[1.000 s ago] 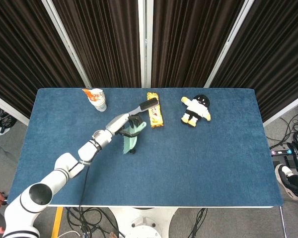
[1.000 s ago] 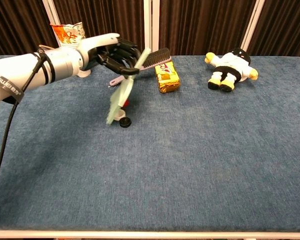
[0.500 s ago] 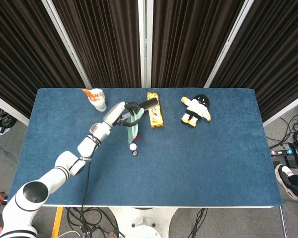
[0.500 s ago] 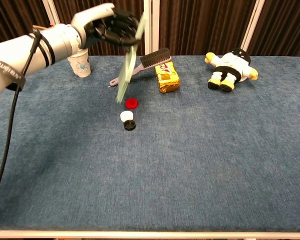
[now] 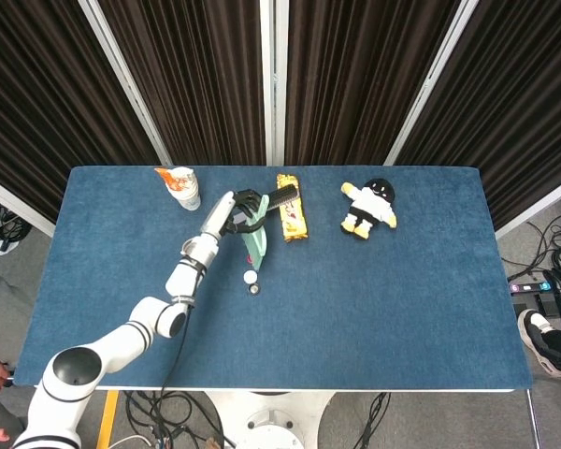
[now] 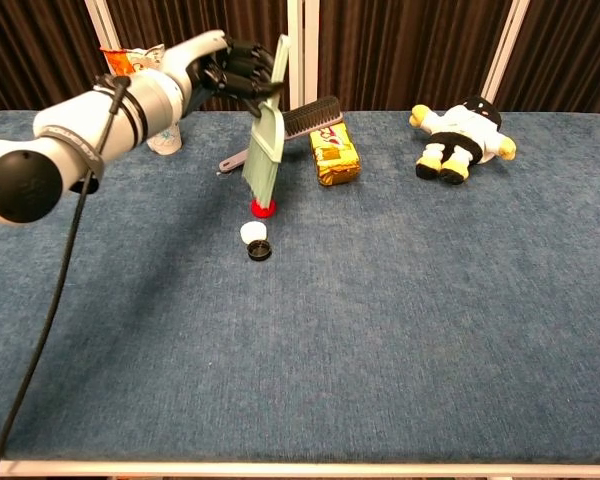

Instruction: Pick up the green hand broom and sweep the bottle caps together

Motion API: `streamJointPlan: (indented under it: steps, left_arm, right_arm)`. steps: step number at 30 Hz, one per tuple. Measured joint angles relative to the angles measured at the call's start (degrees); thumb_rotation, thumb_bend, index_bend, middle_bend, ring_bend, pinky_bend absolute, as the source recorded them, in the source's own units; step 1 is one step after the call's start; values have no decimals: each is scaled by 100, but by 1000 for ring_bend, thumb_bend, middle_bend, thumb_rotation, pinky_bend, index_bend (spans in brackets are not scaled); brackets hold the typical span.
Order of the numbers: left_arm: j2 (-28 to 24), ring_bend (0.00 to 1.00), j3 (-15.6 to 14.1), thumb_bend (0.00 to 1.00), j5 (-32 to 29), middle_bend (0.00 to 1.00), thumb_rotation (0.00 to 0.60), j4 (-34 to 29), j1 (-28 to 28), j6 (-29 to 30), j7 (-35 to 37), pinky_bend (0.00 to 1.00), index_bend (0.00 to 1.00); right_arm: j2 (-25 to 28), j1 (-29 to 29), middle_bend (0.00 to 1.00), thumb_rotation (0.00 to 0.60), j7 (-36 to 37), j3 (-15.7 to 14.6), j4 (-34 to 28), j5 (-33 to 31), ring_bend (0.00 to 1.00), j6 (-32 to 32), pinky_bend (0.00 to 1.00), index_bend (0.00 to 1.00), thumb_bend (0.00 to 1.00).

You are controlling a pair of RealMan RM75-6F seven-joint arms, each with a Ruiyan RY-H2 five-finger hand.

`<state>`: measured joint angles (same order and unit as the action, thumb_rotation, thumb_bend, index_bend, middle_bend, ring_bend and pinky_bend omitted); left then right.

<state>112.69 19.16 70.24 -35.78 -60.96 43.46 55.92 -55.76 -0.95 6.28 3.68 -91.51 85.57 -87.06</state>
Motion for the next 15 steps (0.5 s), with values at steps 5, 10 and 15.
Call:
streamJointPlan:
  steps: [5,10,15]
  left_arm:
    - [138,420,80,488,-76,588,600,164,-44,-259,-31,393,554]
    - [75,419,53,491,19,588,600,34,-26,-380,73,392,554]
    - [-136,419,-101,491,278,588,600,-356,74,-354,217,391,554]
  right_arm:
    - [1,4,64,600,-5,7,3,-30,0,11,0,0,298]
    - [-16,0,64,600,-12,7,18,-37,0,28,0,0,298]
    - [-35,-8,64,600,-17,7,24,-35,0,43,0,0,298]
